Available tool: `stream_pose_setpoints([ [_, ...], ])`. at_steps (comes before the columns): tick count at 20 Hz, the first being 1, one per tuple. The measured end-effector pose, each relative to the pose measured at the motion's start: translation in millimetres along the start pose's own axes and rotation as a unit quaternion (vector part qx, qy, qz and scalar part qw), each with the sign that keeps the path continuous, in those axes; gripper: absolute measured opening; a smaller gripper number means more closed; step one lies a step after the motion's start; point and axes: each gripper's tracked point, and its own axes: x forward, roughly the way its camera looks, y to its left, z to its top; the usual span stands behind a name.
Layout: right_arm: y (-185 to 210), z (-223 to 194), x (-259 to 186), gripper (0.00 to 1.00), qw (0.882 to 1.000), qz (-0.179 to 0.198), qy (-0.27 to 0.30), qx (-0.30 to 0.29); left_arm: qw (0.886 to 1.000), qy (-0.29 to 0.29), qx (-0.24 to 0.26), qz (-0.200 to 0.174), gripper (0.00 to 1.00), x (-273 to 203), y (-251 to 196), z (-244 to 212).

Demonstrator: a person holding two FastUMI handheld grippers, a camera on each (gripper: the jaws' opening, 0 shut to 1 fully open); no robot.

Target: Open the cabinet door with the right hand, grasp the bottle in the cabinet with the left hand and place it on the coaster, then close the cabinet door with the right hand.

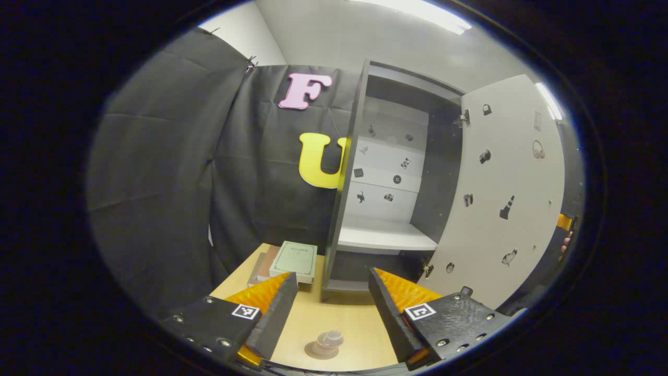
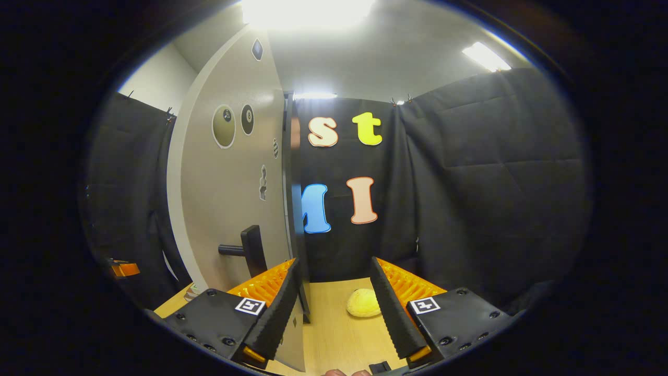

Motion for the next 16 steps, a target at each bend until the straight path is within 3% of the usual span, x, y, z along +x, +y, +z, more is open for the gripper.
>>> stream_pose_setpoints([
  [2, 10.1, -2.8, -0.2, 0.90, 1.000, 0.003, 0.003, 0.010, 1.000, 0.001, 0.001, -0.004, 0.83, 1.1, 6.7, -0.9],
  [5, 31.3, -4.4, -13.5, 0.80, 1.000, 0.008, 0.005, 0.023, 1.000, 0.005, 0.006, -0.004, 0.83, -0.8, 16.3, -2.3],
  [6, 38.7, -6.3, -16.0, 0.87, 1.000, 0.010, 0.005, 0.025, 1.000, 0.005, 0.006, -0.005, 0.83, -0.5, 20.5, -1.4],
  [7, 45.8, -6.1, -17.8, 0.88, 1.000, 0.013, 0.005, 0.026, 1.000, 0.006, 0.005, -0.007, 0.85, -1.4, 26.1, -1.3],
  [8, 54.5, -7.2, -16.3, 0.81, 0.999, 0.017, 0.005, 0.026, 1.000, 0.007, 0.004, -0.008, 0.83, -2.4, 33.1, -2.1],
  [10, 71.3, -8.0, -16.2, 0.81, 0.999, 0.027, 0.006, 0.024, 1.000, 0.009, 0.002, -0.010, 0.83, -2.4, 42.0, -2.4],
  [11, 79.3, -8.7, -15.2, 0.87, 0.999, 0.032, 0.007, 0.023, 1.000, 0.009, 0.001, -0.010, 0.85, -1.4, 46.9, -1.0],
  [12, 88.8, -9.2, -14.0, 0.87, 0.999, 0.037, 0.008, 0.021, 1.000, 0.010, -0.001, -0.011, 0.83, -1.3, 51.1, -1.8],
  [13, 96.1, -9.2, -13.8, 0.81, 0.999, 0.042, 0.008, 0.019, 1.000, 0.010, -0.001, -0.011, 0.83, -1.5, 55.6, -2.0],
  [15, 111.6, -9.8, -12.1, 0.81, 0.999, 0.049, 0.010, 0.018, 1.000, 0.013, -0.002, -0.009, 0.83, -1.9, 65.5, -3.3],
  [16, 117.6, -7.8, -11.7, 0.87, 0.998, 0.053, 0.011, 0.019, 1.000, 0.014, -0.003, -0.010, 0.82, -1.3, 68.3, -4.2],
])
